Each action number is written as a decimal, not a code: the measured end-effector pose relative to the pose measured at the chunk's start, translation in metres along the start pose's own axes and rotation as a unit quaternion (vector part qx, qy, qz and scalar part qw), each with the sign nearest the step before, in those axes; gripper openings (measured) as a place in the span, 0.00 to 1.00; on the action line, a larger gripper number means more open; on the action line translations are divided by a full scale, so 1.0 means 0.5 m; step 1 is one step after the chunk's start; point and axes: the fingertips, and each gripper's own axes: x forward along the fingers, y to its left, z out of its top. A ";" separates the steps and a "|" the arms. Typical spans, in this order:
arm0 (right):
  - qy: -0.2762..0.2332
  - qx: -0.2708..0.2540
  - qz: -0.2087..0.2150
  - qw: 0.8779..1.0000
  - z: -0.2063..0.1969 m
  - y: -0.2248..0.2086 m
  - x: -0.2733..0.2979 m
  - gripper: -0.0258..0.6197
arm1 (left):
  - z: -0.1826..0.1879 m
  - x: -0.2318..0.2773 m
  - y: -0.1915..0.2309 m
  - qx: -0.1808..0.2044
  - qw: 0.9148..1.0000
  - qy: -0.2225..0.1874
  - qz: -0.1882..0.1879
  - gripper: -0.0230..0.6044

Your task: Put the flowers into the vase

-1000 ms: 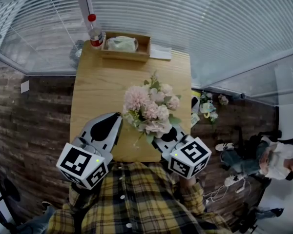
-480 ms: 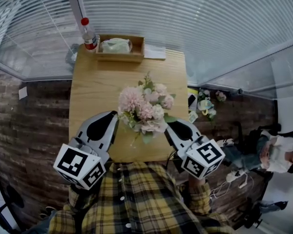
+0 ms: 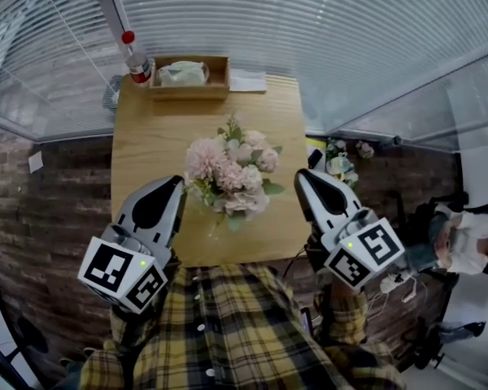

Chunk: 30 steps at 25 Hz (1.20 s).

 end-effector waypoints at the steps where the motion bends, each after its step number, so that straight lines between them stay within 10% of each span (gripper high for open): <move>1: -0.005 -0.004 0.003 1.000 0.012 0.001 -0.001 0.06 | 0.005 0.000 0.000 0.002 1.000 -0.002 0.001 0.05; 30: -0.005 -0.037 0.034 0.999 0.051 0.005 0.002 0.06 | 0.019 -0.015 -0.015 0.003 1.000 -0.013 0.012 0.05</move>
